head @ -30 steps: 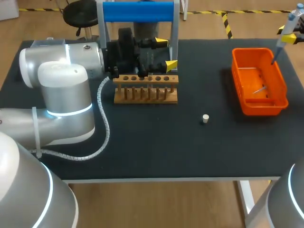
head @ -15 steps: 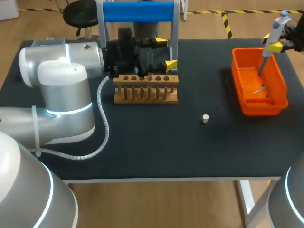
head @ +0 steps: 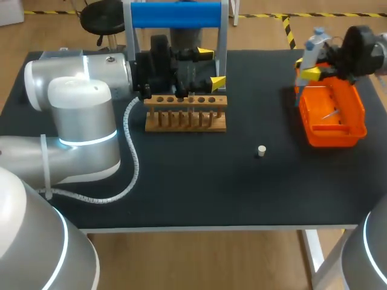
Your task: Invert the test tube, pick up the pipette, mount the tip to pipette, aspirate from beaker and dispense into the tube, eject the tip, return the pipette, and cap with the stopper.
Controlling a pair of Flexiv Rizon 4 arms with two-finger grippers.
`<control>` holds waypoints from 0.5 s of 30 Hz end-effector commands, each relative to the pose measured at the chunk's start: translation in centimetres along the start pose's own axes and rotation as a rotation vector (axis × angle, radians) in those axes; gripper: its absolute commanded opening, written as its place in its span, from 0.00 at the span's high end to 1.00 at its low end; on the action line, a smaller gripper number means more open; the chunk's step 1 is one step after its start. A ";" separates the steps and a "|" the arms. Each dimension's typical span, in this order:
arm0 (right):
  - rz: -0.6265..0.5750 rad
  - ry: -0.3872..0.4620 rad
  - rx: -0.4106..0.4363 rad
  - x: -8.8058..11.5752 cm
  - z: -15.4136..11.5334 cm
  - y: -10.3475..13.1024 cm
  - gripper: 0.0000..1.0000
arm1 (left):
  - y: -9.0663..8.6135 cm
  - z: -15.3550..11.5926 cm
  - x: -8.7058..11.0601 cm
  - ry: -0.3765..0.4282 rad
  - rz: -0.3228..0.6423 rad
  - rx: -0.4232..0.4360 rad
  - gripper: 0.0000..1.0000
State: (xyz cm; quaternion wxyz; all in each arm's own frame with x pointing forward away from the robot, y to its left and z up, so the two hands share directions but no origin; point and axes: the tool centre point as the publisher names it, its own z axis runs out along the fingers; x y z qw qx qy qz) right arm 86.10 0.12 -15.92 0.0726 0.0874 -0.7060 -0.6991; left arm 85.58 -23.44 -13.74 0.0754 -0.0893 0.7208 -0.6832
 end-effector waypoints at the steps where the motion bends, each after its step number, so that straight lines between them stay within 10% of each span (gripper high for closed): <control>1: 0.000 -0.068 -0.002 0.3 2.9 0.1 1.00 | 0.1 0.1 0.1 -0.005 0.001 0.002 0.00; 15: 0.012 -0.026 -0.003 0.3 8.3 -0.1 1.00 | 0.1 0.1 0.1 -0.005 0.001 0.002 0.00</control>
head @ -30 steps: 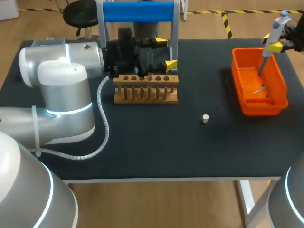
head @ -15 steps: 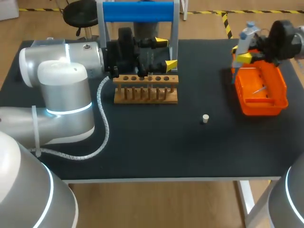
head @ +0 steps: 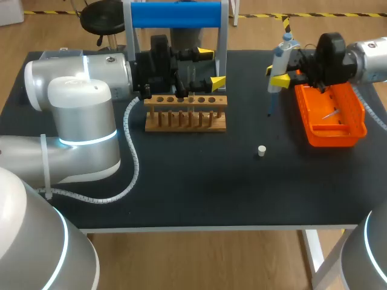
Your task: Invert the test tube, pick up the pipette, mount the tip to pipette, aspirate from beaker and dispense into the tube, eject the tip, return the pipette, and cap with the stopper.
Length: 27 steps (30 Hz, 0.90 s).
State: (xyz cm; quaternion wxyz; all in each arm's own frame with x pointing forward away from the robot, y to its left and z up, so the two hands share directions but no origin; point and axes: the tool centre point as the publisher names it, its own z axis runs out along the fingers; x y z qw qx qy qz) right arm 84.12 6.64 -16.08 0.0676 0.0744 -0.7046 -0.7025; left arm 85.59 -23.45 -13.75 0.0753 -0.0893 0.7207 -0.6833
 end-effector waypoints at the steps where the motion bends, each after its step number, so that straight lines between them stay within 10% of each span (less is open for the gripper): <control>1: 0.003 0.004 0.005 -0.1 1.9 0.0 1.00 | 0.0 0.1 0.1 -0.005 0.001 0.001 0.00; 27: 0.030 0.061 0.017 -1.4 8.5 -1.5 1.00 | 0.0 0.1 0.1 -0.005 0.001 0.001 0.00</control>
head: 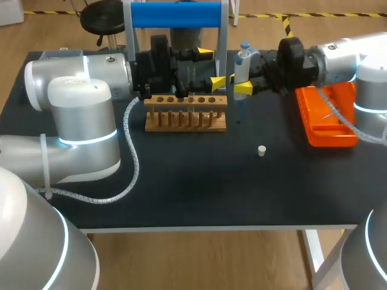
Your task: Invert the test tube, pick up the pipette, mount the tip to pipette, aspirate from beaker and dispense into the tube, eject the tip, return the pipette, and cap with the stopper.
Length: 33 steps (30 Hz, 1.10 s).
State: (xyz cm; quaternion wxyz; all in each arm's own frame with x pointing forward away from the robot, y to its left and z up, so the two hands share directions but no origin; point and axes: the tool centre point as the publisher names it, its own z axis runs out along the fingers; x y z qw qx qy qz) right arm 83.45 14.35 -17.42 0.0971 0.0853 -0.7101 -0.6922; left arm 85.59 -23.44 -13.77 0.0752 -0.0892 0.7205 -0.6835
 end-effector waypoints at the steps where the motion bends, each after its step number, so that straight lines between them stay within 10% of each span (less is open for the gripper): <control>1: 0.002 0.004 -0.002 -0.6 0.9 -0.1 1.00 | 0.0 0.1 0.1 -0.005 0.001 0.001 0.00; 33: 0.006 -0.019 0.000 -2.1 4.1 -0.3 1.00 | 0.0 0.1 0.1 -0.005 0.001 0.001 0.00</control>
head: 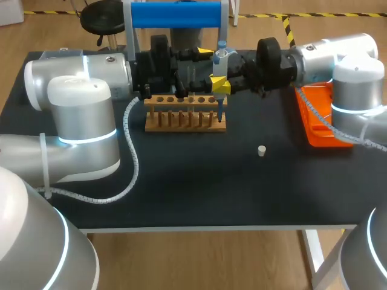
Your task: Invert the test tube, pick up the pipette, mount the tip to pipette, aspirate from beaker and dispense into the tube, eject the tip, return the pipette, and cap with the stopper.
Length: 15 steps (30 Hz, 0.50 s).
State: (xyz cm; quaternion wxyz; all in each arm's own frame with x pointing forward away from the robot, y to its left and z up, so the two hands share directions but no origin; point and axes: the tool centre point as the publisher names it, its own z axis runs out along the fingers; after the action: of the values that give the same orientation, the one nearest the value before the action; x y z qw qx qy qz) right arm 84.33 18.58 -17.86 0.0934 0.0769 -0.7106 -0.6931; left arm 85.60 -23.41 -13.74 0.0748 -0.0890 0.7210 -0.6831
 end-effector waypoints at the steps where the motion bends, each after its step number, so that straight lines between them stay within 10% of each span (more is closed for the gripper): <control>1: 0.000 -0.003 0.001 -0.2 0.3 0.0 1.00 | 0.1 0.2 0.1 -0.006 0.001 0.002 0.00; 15: -0.006 -0.046 -0.009 -0.6 0.7 0.2 1.00 | 0.1 0.2 0.1 -0.006 0.001 0.002 0.00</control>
State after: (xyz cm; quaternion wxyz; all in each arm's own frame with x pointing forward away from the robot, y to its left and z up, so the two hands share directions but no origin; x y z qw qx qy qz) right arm 85.02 19.33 -17.74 0.0786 0.0653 -0.7091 -0.6977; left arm 85.60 -23.41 -13.74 0.0748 -0.0889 0.7211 -0.6830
